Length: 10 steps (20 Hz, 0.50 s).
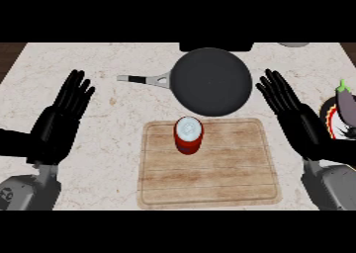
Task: Pick the can from the cutting board and place it in the pan
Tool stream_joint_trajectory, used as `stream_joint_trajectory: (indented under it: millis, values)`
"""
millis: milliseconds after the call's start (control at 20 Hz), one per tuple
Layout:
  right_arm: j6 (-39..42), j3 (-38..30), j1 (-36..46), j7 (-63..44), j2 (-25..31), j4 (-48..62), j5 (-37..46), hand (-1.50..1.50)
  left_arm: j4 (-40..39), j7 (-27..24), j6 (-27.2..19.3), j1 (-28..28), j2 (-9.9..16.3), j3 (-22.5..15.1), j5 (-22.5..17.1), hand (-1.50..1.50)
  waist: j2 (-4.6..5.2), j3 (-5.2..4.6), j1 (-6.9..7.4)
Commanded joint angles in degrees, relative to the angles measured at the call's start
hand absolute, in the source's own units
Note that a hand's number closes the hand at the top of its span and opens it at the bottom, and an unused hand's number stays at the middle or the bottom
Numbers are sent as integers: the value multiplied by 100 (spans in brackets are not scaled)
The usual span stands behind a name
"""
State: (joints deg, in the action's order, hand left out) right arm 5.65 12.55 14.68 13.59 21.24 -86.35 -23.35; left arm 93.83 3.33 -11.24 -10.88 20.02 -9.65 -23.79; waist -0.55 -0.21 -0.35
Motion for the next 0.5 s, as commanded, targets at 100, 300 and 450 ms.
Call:
stream_joint_trajectory:
  millis: [100,300,450]
  values:
    - [906,757,890,-503,-246,-295,-240,-150,-614,324,-160,256,637,62,643,0,97,22,303]
    - [-202,-365,494,340,-1643,-296,-1552,-150,-942,533,-250,556,927,184,756,0,327,300,115]
    - [-762,424,1286,-757,-379,271,1052,150,-1367,787,-408,749,1238,139,1150,0,116,7,228]
